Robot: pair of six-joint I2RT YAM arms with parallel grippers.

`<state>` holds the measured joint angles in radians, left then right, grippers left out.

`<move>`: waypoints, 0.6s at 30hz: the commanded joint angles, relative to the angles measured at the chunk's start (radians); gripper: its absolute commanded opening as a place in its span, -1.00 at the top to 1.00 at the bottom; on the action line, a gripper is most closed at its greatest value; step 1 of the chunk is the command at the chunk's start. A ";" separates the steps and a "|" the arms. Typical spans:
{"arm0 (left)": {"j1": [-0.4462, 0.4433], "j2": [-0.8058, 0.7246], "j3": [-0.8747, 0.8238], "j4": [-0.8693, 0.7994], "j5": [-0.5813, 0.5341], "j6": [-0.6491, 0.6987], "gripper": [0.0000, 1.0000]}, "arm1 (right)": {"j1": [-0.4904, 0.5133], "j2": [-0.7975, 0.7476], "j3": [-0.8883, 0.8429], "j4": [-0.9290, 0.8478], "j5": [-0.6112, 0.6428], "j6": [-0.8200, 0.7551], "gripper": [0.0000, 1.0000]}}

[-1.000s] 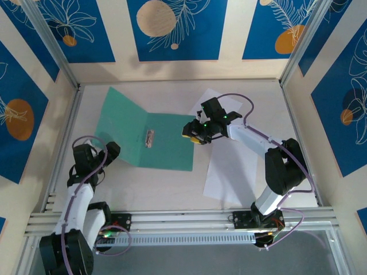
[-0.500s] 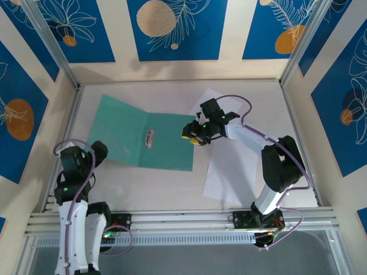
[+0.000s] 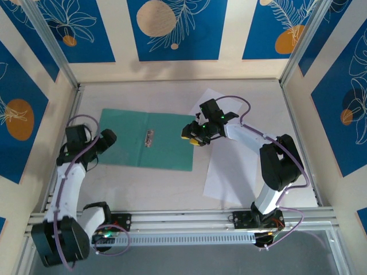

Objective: Put the files into the folder

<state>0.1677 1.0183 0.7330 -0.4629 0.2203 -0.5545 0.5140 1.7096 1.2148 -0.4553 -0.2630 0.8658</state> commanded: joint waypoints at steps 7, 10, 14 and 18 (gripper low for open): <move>-0.108 0.284 0.072 0.188 0.054 0.049 -0.89 | 0.008 0.020 0.001 -0.011 -0.022 -0.019 0.00; -0.126 0.360 0.101 0.221 0.052 0.071 -0.88 | 0.008 0.017 -0.002 -0.015 -0.020 -0.023 0.00; -0.129 0.447 0.140 0.244 0.039 0.094 -0.88 | 0.008 0.013 -0.006 -0.023 -0.017 -0.030 0.00; -0.129 0.517 0.169 0.259 0.030 0.107 -0.88 | 0.006 0.006 -0.009 -0.029 -0.013 -0.036 -0.01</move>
<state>0.0460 1.5021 0.8661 -0.2356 0.2543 -0.4847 0.5167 1.7195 1.2148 -0.4583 -0.2626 0.8482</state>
